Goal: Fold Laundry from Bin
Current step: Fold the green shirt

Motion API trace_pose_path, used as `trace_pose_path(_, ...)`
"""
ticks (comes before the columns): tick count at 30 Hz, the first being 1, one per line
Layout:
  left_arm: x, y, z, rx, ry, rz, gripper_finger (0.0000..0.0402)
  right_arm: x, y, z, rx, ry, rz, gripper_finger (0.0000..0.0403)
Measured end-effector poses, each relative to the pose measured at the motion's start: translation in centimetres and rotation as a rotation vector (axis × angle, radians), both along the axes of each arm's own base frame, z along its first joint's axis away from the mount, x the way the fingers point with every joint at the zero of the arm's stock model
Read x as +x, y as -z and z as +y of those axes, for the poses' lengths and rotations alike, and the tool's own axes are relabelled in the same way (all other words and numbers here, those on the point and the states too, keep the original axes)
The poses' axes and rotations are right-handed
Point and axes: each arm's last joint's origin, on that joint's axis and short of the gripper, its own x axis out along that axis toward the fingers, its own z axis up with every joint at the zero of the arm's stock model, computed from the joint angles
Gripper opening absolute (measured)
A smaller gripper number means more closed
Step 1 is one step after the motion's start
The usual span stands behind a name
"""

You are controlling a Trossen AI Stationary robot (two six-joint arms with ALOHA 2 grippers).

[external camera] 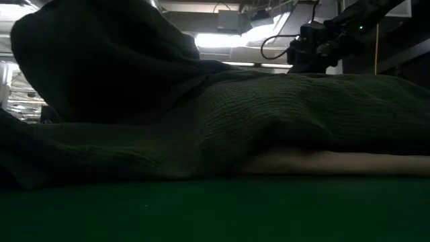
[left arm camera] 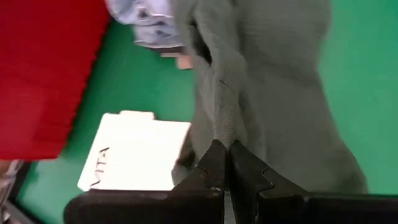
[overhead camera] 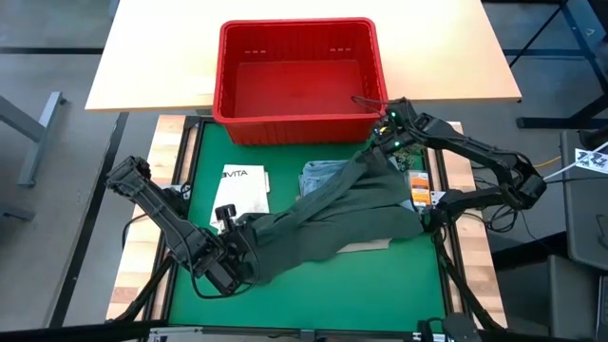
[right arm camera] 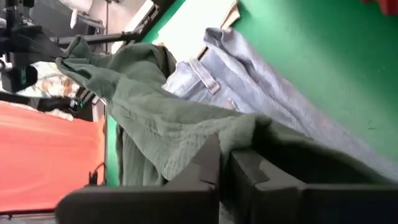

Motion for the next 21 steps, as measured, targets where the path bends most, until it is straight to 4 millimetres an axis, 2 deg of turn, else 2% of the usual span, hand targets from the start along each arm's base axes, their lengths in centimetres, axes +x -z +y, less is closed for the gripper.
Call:
trace_pose_path(4,-0.9,-1.0,1.3,0.023,-0.103,-0.046,0.0000,0.4,-1.9,-0.7,-0.059,0.017,-0.050,0.0008)
trace_pose_path(7,-1.2,-1.6,2.6,0.080,-0.190,-0.095,0.0000,0.7,-4.3,-1.4,-0.168,0.023,-0.106,0.0007)
trace_pose_path(13,-0.8,-3.4,6.1,0.204,-0.303,-0.258,0.0000,1.0,-8.7,-2.2,-0.345,0.082,-0.152,0.0004)
trace_pose_path(17,-0.1,-3.8,8.7,0.226,-0.398,-0.263,0.0000,0.9,-10.4,-2.5,-0.440,0.138,-0.131,0.0003)
trace_pose_path(21,0.5,-3.9,11.1,0.267,-0.449,-0.210,0.0000,0.8,-10.8,-2.8,-0.554,0.198,-0.062,0.0004)
